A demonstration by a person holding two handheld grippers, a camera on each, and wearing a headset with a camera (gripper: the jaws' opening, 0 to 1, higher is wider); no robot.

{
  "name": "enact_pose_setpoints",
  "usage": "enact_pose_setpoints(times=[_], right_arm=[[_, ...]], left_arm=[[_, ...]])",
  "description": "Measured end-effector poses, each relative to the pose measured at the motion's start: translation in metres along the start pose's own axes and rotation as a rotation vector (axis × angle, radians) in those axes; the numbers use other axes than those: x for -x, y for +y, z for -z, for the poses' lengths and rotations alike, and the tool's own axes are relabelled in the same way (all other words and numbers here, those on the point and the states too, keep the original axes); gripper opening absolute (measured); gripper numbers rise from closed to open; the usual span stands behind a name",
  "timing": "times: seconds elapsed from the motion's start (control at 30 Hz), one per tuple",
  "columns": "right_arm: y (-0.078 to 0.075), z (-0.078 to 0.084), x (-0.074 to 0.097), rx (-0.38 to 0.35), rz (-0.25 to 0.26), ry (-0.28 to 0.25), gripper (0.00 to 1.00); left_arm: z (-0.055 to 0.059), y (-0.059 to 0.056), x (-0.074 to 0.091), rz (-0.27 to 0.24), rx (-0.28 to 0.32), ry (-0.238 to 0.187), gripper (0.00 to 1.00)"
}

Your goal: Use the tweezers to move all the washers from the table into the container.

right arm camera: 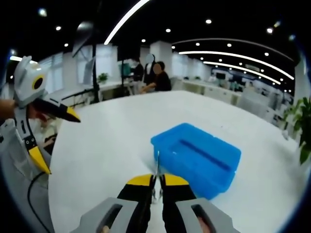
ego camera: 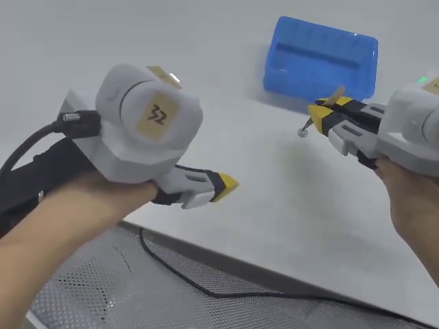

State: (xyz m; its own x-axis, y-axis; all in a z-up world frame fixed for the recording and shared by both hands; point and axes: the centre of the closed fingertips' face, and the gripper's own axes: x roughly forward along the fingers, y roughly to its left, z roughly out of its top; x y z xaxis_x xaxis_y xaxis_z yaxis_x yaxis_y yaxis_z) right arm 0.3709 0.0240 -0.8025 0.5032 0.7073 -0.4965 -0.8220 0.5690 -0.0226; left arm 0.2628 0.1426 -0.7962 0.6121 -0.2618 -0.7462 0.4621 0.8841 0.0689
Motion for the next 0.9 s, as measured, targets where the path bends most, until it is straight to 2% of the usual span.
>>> enact_pose_setpoints(times=[0.3, 0.43, 0.77, 0.9], right_arm=[[0.0010, 0.0013, -0.0016, -0.006, 0.002, -0.004, 0.02], [0.0001, 0.0001, -0.0041, -0.033, 0.002, -0.031, 0.02], [0.0007, -0.0002, -0.0047, -0.004, -0.005, 0.000, 0.01], [0.0000, -0.0010, -0.0033, 0.010, -0.005, 0.031, 0.01]], left_arm=[[0.0010, 0.0008, 0.0010, -0.002, 0.000, 0.001, 0.97], [-0.0002, 0.0006, 0.0009, -0.003, 0.000, -0.003, 0.97], [-0.0001, -0.0009, 0.0019, 0.001, -0.007, -0.006, 0.97], [0.0000, -0.0005, 0.0024, 0.002, -0.017, -0.005, 0.97]])
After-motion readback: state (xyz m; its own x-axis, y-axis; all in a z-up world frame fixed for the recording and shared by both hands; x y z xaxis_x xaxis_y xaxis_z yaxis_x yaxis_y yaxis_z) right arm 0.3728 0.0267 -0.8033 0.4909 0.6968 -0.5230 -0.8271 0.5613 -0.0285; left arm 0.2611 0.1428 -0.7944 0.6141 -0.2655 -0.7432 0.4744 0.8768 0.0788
